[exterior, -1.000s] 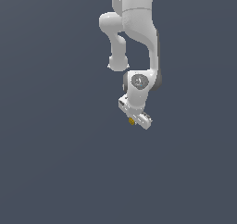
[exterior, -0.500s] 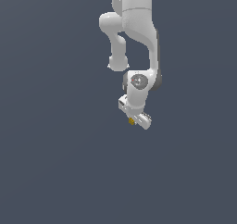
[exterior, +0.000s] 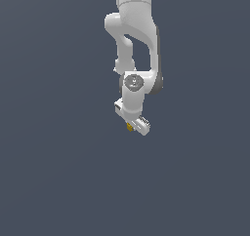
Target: Pick up the object and move it to a goal position.
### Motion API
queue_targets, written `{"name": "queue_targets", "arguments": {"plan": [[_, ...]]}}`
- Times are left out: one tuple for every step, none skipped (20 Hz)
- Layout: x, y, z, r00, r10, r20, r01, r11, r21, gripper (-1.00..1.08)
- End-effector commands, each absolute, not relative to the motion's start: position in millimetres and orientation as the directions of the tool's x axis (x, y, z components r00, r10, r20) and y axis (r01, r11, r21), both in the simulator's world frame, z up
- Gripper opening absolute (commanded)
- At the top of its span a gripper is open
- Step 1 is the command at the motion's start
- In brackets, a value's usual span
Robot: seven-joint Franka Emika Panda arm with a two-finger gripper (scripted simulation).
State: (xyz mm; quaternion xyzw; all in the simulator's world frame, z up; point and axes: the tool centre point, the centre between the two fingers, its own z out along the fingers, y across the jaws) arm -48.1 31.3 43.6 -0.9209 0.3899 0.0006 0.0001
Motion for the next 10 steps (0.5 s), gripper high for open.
{"name": "queue_targets", "arguments": {"plan": [[-44, 7, 54, 0.695, -0.719, 0.000, -0.719, -0.695, -0.001, -1.00], [-42, -4, 59, 0.695, -0.719, 0.000, -0.719, -0.695, -0.001, -1.00], [-40, -15, 64, 0.695, -0.719, 0.000, -0.719, -0.695, -0.001, -1.00], [-38, -27, 69, 0.695, -0.719, 0.000, -0.719, -0.695, -0.001, -1.00], [-36, -39, 74, 0.695, -0.719, 0.000, -0.719, -0.695, -0.001, -1.00], [-34, -51, 79, 0.695, -0.719, 0.000, -0.719, -0.695, -0.001, -1.00], [-32, -62, 84, 0.695, -0.719, 0.000, -0.719, -0.695, -0.001, -1.00], [-30, -74, 89, 0.695, -0.719, 0.000, -0.719, -0.695, -0.001, -1.00], [-28, -86, 94, 0.695, -0.719, 0.000, -0.719, -0.695, -0.001, -1.00], [-26, -98, 100, 0.695, -0.719, 0.000, -0.719, -0.695, -0.001, -1.00]]}}
